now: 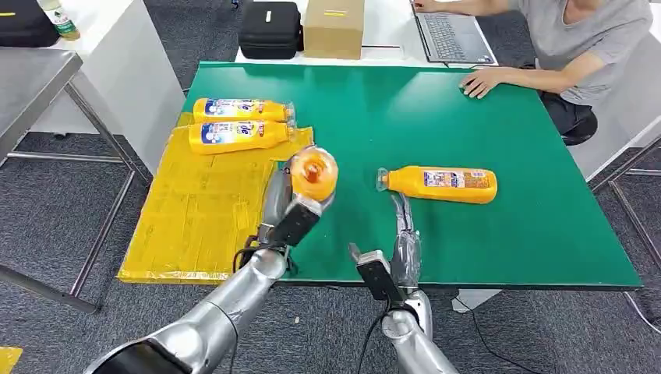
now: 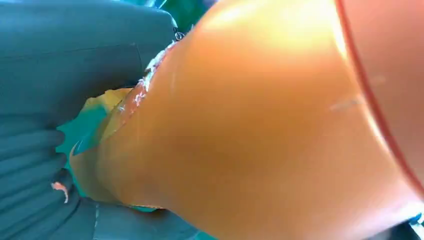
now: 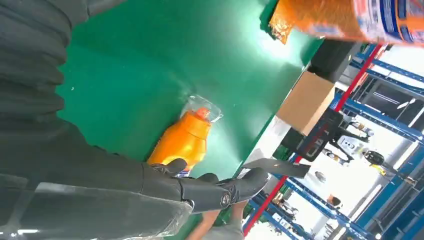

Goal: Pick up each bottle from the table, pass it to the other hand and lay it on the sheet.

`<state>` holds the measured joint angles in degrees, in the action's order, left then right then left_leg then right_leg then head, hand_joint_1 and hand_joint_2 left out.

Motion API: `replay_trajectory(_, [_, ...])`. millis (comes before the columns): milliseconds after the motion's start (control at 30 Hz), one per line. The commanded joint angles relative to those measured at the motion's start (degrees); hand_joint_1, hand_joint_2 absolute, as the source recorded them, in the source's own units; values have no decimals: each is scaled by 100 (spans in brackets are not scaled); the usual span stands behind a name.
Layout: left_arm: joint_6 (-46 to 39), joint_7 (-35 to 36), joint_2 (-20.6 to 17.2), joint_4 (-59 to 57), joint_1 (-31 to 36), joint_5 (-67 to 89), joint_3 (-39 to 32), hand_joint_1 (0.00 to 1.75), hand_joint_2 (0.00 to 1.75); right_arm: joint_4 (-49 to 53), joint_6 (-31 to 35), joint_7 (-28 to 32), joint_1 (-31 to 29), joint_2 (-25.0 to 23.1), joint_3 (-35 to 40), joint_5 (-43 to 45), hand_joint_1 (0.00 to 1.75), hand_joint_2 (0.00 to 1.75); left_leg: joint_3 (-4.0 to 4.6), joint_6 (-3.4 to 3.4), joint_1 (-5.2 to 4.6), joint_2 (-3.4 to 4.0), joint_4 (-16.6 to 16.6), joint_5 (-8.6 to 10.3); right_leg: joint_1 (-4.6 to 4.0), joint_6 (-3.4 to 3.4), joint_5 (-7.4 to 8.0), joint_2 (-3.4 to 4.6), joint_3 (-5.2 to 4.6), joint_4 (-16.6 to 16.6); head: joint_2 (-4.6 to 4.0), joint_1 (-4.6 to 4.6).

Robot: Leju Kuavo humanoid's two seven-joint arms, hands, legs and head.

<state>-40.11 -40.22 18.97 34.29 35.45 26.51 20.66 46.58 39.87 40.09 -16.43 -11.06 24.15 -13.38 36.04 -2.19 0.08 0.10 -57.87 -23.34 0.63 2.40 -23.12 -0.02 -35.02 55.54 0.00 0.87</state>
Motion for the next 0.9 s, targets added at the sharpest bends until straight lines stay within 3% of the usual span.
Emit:
replay_trajectory(33, [11, 314, 31, 62, 179, 3667, -3709, 175, 175, -43, 13, -9, -63, 132, -65, 89, 0, 175, -18, 7, 1, 16, 3, -8, -1, -6, -4, 15, 12, -3, 0, 0])
replay_trajectory(167, [11, 1368, -189, -177, 256, 5157, -3487, 175, 175, 0, 13, -9, -33, 169, -39, 198, 0, 175, -31, 12, 1, 9, 3, -11, -1, -9, -11, 10, 21, 1, 0, 0])
replay_trajectory(400, [11, 2180, -329, -339, 274, 5900, -3274, 175, 175, 26, 13, -9, 11, 187, -31, 294, 0, 175, -42, 14, 2, 4, 3, -16, -1, -10, -17, 5, 35, 1, 0, -2])
replay_trajectory(500, [11, 3075, -582, -772, 419, 6349, -2729, 175, 175, 33, 13, -9, 22, 184, -45, 332, 0, 175, -40, 13, 1, 5, 6, -13, 0, -9, -14, 7, 32, -1, 0, 0])
replay_trajectory(567, [11, 3787, -808, -1377, 640, 6349, -1975, 175, 175, 25, 13, -9, 7, 192, -7, 362, 0, 175, -16, 10, 1, -1, 4, -3, 0, -7, -6, 1, 12, 0, 0, 0])
replay_trajectory(700, [155, 4330, -957, -1957, 830, 6349, -1249, 175, 175, 22, 13, -9, -11, 200, -13, 389, 0, 175, -55, 23, 3, -6, 3, -17, -2, -18, -25, -4, 48, 7, 0, 2])
replay_trajectory(800, [984, 5020, -1068, -2169, 908, 6349, -181, 175, 175, 21, 13, -9, -38, 245, 53, 465, 0, 175, -41, 17, 2, -10, 3, -12, -2, -12, -20, -9, 37, 4, 0, 0])
replay_trajectory(900, [1119, 4998, -1071, -2145, 884, 6288, -240, 175, 175, 29, 13, -9, -43, 256, 63, 534, 0, 175, -30, 13, 2, 5, 1, -10, -1, -8, -13, 6, 23, 3, 0, 2])
